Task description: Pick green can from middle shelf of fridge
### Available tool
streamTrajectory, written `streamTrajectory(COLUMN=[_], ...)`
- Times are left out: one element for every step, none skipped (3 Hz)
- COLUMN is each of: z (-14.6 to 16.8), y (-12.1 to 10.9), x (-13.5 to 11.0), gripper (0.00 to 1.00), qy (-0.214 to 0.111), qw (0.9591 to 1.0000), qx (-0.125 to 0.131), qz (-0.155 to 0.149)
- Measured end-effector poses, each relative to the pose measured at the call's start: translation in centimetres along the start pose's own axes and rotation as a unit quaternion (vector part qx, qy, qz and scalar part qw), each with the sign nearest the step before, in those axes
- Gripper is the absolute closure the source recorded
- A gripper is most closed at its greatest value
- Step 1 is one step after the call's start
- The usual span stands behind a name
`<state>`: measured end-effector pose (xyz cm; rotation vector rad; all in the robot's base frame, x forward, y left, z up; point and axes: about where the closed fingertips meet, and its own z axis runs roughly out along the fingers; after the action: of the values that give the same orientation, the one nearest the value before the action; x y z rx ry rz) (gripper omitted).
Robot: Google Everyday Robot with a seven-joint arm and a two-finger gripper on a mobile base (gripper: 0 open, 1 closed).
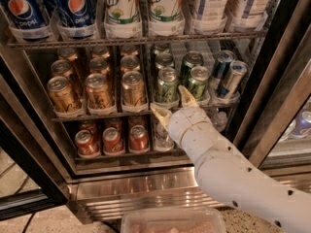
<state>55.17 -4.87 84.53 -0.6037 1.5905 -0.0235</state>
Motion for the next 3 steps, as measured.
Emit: streamTrajectory(z=[0.5,1.1,1.7], y=[-0.5,-0.7,-0.7], x=[0.2,0.6,1.0], gripper=[0.4,0.37,0.38], qy=[-0.005,-0.009,-0.01], qw=[0.9998,0.9994,0.9991], qx=[0.018,0.033,0.04], qz=[0.002,0.007,0.013])
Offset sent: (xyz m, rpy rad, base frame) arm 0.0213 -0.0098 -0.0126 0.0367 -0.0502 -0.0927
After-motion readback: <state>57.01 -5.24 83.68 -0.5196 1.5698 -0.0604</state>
